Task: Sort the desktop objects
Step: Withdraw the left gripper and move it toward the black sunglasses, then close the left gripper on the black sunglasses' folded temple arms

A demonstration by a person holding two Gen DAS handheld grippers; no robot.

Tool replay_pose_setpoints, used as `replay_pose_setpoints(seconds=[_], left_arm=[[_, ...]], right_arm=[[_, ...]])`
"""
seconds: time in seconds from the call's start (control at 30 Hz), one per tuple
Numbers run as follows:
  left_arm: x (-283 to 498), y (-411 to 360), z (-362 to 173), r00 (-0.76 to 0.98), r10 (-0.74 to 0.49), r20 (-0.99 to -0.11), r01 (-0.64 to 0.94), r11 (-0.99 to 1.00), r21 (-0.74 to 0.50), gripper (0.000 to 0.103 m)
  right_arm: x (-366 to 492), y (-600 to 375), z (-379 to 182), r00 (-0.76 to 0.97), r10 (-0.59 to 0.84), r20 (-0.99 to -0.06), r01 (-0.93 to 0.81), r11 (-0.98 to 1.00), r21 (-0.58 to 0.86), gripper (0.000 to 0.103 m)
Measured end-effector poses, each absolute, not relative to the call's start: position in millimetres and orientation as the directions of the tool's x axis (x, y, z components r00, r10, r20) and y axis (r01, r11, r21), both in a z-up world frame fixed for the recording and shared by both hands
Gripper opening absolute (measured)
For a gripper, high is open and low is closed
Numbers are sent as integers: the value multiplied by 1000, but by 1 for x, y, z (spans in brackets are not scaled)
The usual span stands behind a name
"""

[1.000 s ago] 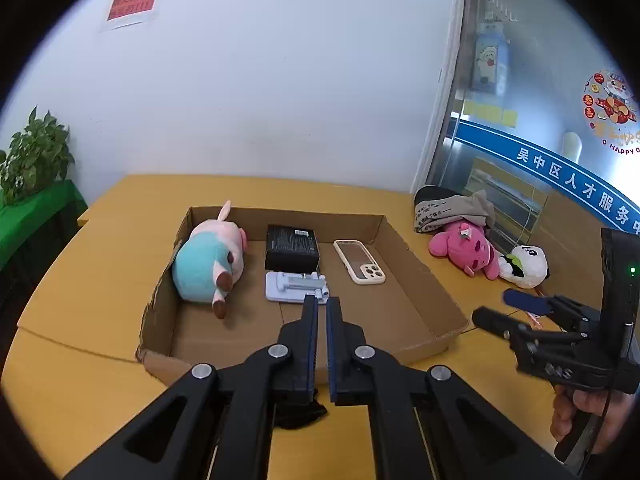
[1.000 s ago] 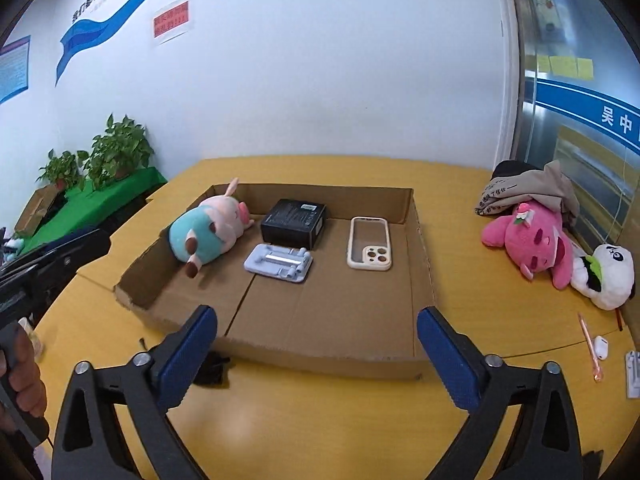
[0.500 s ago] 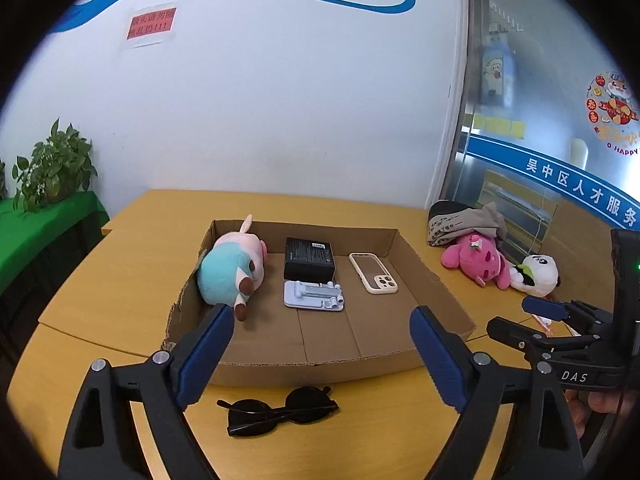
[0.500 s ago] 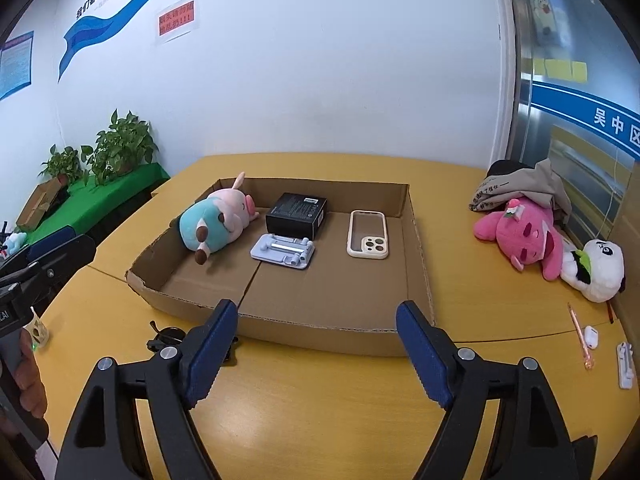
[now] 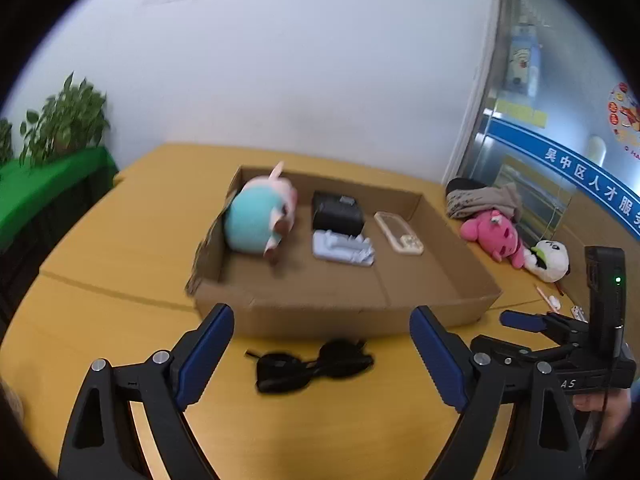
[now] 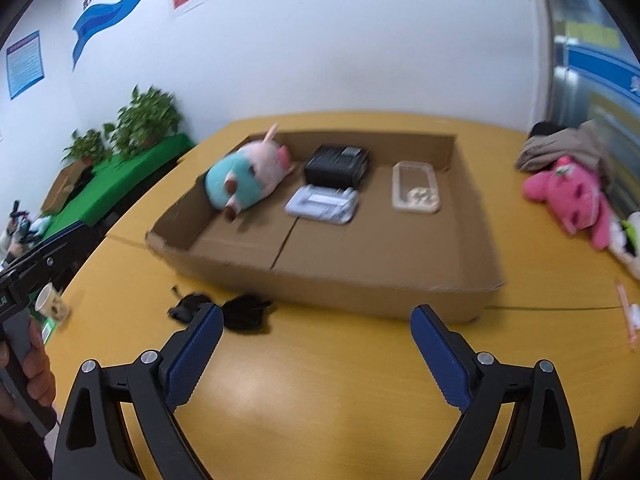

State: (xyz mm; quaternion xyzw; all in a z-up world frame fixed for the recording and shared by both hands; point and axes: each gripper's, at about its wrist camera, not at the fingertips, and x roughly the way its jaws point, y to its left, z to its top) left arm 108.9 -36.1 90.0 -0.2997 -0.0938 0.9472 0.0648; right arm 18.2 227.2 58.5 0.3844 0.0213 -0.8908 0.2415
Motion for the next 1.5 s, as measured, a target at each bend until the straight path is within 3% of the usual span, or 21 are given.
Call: replay_pose_setpoints(seconds=[0.2,0.33,0.5,0.6,0.67,0.77,0.9,1.03,1.13,1.27,1.37,1.43,1.5], left_arm=[[99,-74,39,-733,222,-643,-39,-958,-286,89],[83,-84,7,-688,250,-682,-34,-949,-313,89],[62,-81,-24,-631,289,-720,-50,-941,-334,81],[52,-78,-33,-605,322,-728,-68,-932,-356,67],[50,-75,-34,-610,329,-721,-85,-932,-353,64],[48,-72,-35,-591,360,-722,-116,-924,-365,47],[53,-69,-35,-579,375,-724,-170,-924,-342,46],[52,-76,-35,-550,427,-718,-172,-899,-403,46],[52,-81,-36,-527,463,-713,-141,-875,-464,46],[54,-81,-41,-498,544,-675,-94,-808,-582,46],[57,-79,-47,-488,601,-633,-58,-746,-664,46],[56,-79,-51,-492,629,-602,-33,-705,-709,50],[52,-81,-56,-512,632,-582,5,-676,-737,54]], right_arm=[[7,189,8,-476,-495,-727,515,-827,225,97],[2,161,-10,-469,-507,-724,593,-788,168,97],[-8,142,-28,-430,-547,-718,644,-744,181,97],[-18,134,-36,-414,-551,-724,648,-737,190,96],[-25,129,-44,-381,-553,-741,656,-727,205,86],[-22,129,-43,-353,-581,-733,680,-698,226,79],[6,137,-42,-283,-607,-742,705,-656,268,79],[49,146,-43,-178,-640,-748,747,-582,320,79],[67,153,-30,-210,-631,-747,776,-572,265,79],[52,148,-12,-327,-587,-740,766,-624,156,91],[33,122,-18,-316,-573,-756,791,-599,123,91],[23,110,-32,-319,-531,-785,788,-609,91,86],[15,110,-43,-325,-503,-801,760,-643,95,67]])
